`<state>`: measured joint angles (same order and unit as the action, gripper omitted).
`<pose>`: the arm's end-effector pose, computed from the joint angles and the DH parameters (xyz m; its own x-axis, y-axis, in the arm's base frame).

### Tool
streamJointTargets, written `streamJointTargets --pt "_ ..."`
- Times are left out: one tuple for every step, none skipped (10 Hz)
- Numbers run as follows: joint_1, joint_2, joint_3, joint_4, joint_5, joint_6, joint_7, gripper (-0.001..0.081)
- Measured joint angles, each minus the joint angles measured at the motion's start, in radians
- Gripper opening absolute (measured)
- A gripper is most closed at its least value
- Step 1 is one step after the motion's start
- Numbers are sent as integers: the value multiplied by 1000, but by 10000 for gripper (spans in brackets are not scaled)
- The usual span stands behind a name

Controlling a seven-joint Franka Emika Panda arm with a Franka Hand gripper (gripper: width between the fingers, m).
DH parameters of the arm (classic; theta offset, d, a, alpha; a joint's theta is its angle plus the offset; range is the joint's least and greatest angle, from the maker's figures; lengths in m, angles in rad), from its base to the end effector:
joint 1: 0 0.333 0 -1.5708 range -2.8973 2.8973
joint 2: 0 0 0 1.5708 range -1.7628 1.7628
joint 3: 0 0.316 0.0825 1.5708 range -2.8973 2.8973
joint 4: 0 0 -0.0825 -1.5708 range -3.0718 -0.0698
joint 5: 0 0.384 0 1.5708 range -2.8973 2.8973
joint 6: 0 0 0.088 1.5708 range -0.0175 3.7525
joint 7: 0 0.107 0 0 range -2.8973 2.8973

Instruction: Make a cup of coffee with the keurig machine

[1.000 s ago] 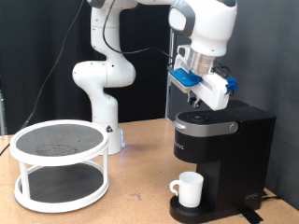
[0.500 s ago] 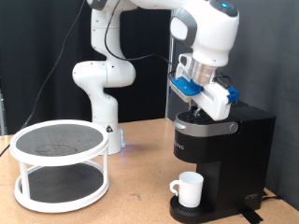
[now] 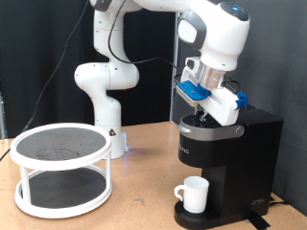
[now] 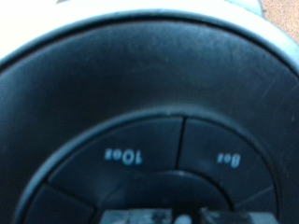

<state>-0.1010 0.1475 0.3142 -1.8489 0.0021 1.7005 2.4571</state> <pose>0.5526 0.1137 0.4260 -0.5932 -0.7822 0.1905 -0.7518 0.6228 0.2166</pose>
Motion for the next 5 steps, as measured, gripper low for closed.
streamJointTargets --pt "-1 -2 0 0 33 0 -30 0" --pt "-6 -9 0 -1 76 -1 -66 0" --pt "-13 -24 0 -1 114 -1 -98 0" --pt "-20 -43 -1 -2 135 -4 -119 0" --pt "-24 -62 -2 -3 137 -15 -121 0"
